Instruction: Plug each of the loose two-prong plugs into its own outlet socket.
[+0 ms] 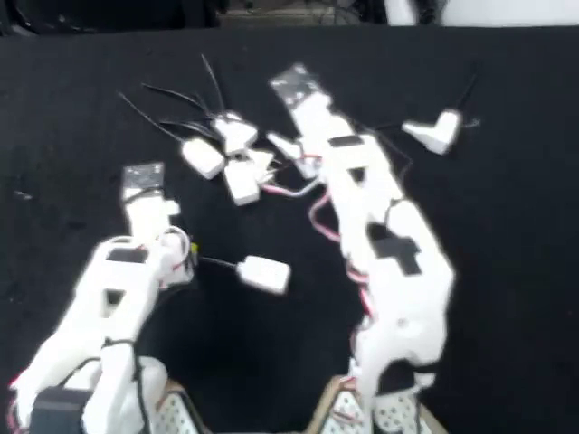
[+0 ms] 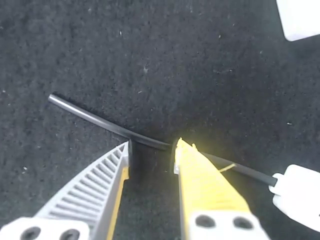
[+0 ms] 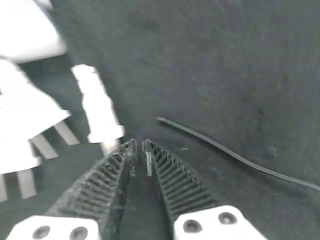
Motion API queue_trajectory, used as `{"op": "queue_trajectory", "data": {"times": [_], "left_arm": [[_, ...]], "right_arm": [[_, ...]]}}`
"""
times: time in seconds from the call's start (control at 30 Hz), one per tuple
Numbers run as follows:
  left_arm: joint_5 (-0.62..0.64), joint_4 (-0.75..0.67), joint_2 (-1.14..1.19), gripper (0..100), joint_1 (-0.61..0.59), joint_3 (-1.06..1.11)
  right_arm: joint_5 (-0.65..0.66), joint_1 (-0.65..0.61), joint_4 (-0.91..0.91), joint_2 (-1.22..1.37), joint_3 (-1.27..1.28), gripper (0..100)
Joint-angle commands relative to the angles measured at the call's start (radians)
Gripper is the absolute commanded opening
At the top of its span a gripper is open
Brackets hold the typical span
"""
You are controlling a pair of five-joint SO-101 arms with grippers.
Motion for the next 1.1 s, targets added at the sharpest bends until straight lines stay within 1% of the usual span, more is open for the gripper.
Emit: {"op": "queue_trajectory", "data": {"times": [0.0,0.17,0.27,0.33,0.37,0.43,0.53,0.57,0.63,0.7,0.73,0.8,0.9,0.93,0.97,1.0,1.07], "left_arm": [[0.003,-0.008,-0.011,16,0.001,-0.005],[0.003,-0.008,-0.011,16,-0.008,-0.01],[0.003,-0.006,-0.011,16,-0.008,-0.013],[0.003,0.015,-0.014,16,-0.01,-0.021],[0.003,0.046,-0.02,16,-0.025,-0.045],[0.003,0.152,-0.054,16,-0.073,-0.125],[-0.008,0.331,-0.14,16,-0.143,-0.306],[-0.037,0.371,-0.163,16,-0.162,-0.375],[-0.075,0.393,-0.196,16,-0.171,-0.492],[-0.072,0.37,-0.187,16,-0.16,-0.572],[-0.066,0.336,-0.172,16,-0.142,-0.591],[-0.069,0.244,-0.114,16,-0.082,-0.591],[-0.084,0.063,0.034,16,0.001,-0.59],[-0.12,0.006,0.091,16,0.022,-0.601],[-0.183,-0.034,0.147,16,0.042,-0.618],[-0.256,-0.043,0.195,16,0.071,-0.639],[-0.394,-0.012,0.284,16,0.147,-0.677]], "right_arm": [[-0.005,-0.054,-0.08,-0.182,0.127,1.1],[-0.014,-0.169,-0.229,-0.352,0.4,1.1],[-0.011,-0.25,-0.279,-0.438,0.529,1.1],[-0.017,-0.272,-0.299,-0.496,0.579,1.1],[-0.017,-0.269,-0.299,-0.527,0.598,1.1],[-0.018,-0.241,-0.295,-0.599,0.636,1.1],[-0.029,-0.193,-0.288,-0.723,0.73,1.2],[-0.052,-0.181,-0.273,-0.771,0.763,1.3],[-0.101,-0.166,-0.226,-0.874,0.832,1.3],[-0.124,-0.166,-0.169,-0.989,0.903,1.3],[-0.132,-0.167,-0.141,-1.047,0.94,1.3],[-0.132,-0.172,-0.098,-1.171,1.015,1.2],[-0.132,-0.166,-0.064,-1.36,1.129,1.2],[-0.132,-0.163,-0.06,-1.422,1.173,1.2],[-0.132,-0.158,-0.058,-1.483,1.219,1.2],[-0.132,-0.158,-0.061,-1.543,1.271,1.2],[-0.132,-0.157,-0.064,-1.662,1.365,1.2]]}}
